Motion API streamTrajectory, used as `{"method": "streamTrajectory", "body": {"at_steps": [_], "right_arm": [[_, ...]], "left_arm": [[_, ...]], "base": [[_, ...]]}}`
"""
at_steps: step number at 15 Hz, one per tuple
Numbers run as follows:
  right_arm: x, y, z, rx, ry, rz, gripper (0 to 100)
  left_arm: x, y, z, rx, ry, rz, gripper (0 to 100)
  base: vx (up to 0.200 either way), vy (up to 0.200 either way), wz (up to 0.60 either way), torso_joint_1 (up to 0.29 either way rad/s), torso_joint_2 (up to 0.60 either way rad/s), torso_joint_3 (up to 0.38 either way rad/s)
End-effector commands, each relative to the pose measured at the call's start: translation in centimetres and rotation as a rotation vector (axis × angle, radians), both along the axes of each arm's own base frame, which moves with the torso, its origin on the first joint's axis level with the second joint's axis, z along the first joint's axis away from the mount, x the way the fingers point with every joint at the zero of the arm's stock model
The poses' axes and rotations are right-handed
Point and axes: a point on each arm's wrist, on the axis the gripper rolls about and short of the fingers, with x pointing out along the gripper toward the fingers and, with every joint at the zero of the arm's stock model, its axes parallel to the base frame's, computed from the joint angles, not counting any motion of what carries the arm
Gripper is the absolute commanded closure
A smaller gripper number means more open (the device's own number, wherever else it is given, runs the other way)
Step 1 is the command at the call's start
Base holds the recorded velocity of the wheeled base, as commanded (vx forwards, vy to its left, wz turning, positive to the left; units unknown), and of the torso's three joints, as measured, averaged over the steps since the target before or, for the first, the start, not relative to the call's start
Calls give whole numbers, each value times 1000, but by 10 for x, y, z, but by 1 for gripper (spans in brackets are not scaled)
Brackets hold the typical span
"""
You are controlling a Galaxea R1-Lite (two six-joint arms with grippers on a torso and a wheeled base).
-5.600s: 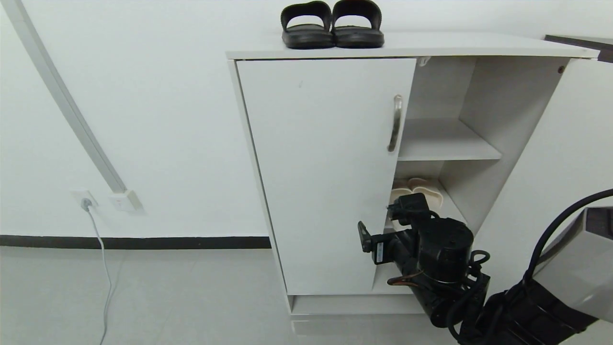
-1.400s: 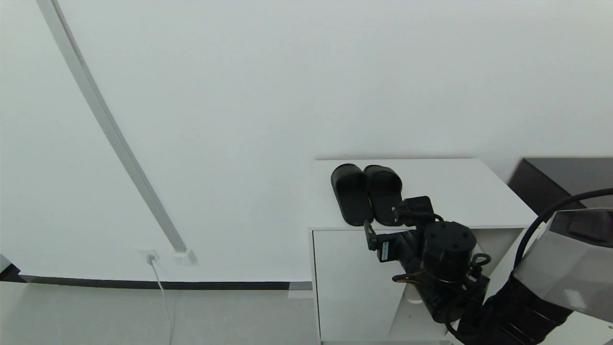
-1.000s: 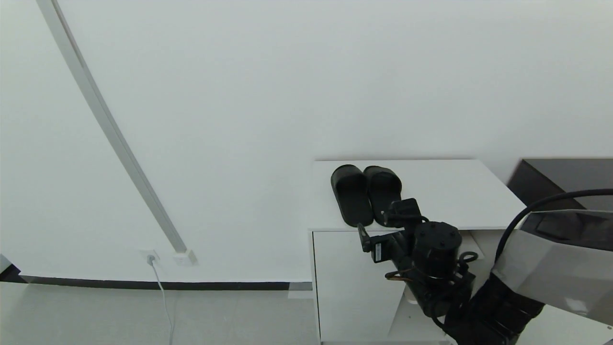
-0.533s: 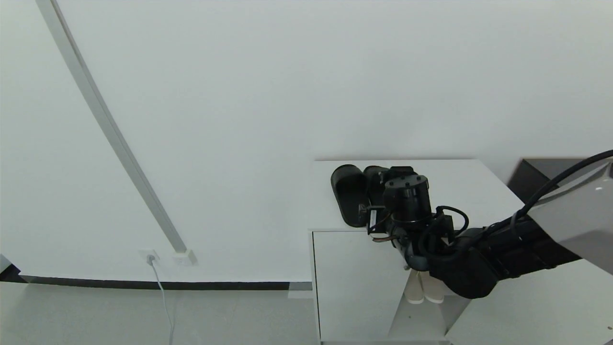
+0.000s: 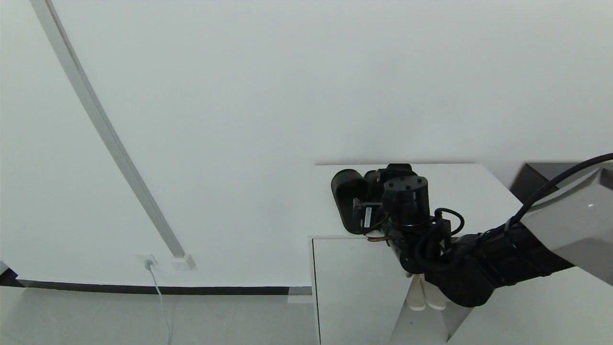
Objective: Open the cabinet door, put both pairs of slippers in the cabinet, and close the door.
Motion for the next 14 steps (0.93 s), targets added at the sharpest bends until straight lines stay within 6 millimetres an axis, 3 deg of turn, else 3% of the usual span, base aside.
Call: {"method": "streamTrajectory", "body": {"at_steps": [1,3,8,12,14], "right_arm": [[4,3,-22,-34,36,0,0],[7,5,-37,-49,49,1,0],[31,3,-65,-57,15,0,0],[48,0,-61,-36,-13,24,0],[66,-1,-58,-52,-41,21,0]], "left_arm": [[0,0,0,0,0,0,100],[0,0,0,-1,0,0,100],[0,0,0,-1,0,0,100],[0,0,0,-1,0,0,100],[0,0,0,-1,0,0,100]], "base": [[200,0,0,7,2,-2],[200,0,0,19,0,7],[0,0,0,0,0,0],[0,0,0,0,0,0],[0,0,0,0,0,0]]}}
